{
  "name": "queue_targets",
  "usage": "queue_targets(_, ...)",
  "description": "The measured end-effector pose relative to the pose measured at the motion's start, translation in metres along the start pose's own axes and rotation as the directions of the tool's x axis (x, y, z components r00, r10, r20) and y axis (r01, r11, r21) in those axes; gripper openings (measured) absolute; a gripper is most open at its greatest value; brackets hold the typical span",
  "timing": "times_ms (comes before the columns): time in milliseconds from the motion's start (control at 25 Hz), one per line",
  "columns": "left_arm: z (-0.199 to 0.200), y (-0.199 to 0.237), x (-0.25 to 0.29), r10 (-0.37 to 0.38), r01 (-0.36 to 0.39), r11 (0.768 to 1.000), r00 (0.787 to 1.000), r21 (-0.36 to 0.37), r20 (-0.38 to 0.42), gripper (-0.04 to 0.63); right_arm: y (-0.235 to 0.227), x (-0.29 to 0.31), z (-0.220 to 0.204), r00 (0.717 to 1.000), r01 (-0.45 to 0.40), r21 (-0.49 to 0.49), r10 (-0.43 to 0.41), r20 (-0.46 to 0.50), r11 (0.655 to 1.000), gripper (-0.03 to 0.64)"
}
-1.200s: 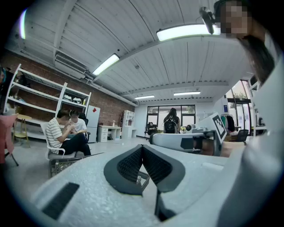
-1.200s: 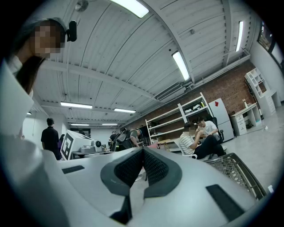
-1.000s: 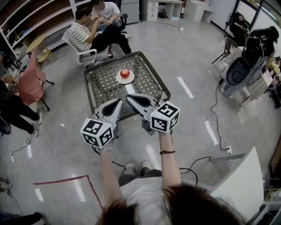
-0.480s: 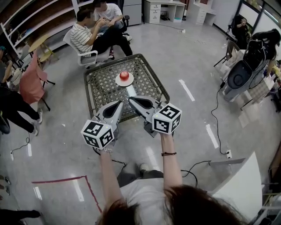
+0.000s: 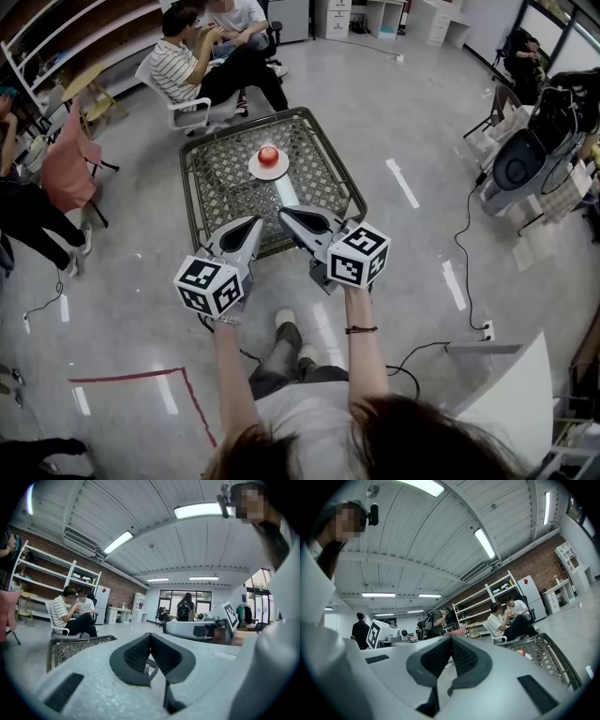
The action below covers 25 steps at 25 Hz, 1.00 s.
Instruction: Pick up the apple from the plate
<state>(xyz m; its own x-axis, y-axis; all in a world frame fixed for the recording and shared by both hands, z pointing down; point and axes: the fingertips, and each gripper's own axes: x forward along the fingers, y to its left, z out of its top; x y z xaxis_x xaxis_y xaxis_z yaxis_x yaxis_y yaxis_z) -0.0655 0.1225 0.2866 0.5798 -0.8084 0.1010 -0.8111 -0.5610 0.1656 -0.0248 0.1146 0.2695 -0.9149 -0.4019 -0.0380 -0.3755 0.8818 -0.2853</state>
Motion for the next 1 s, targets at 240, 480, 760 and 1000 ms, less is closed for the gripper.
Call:
queue_targets(240, -0.003, 0.024, 0.015, -0.004, 0.004, 1.000, 1.000, -0.012, -0.010, 0.011, -0.022, 0.016, -0.006, 1.000, 0.018, 0.016, -0.018, -0.012, 1.000, 0.009)
queue_targets(480, -0.003, 0.050, 0.039, -0.023, 0.023, 1.000, 0.999, -0.014, -0.036, 0.011, -0.051, 0.031, -0.002, 0.999, 0.041, 0.035, -0.041, -0.006, 0.999, 0.009)
queue_targets(760, -0.001, 0.083, 0.064, -0.042, 0.041, 0.999, 0.999, -0.034, -0.030, 0.011, -0.082, 0.052, -0.003, 0.997, 0.069, 0.047, -0.069, -0.017, 0.996, 0.009)
queue_targets(1000, 0.001, 0.103, 0.079, -0.064, 0.063, 0.997, 0.997, -0.041, -0.034, 0.011, -0.098, 0.071, -0.003, 0.996, 0.088, 0.054, -0.086, -0.031, 0.995, 0.009)
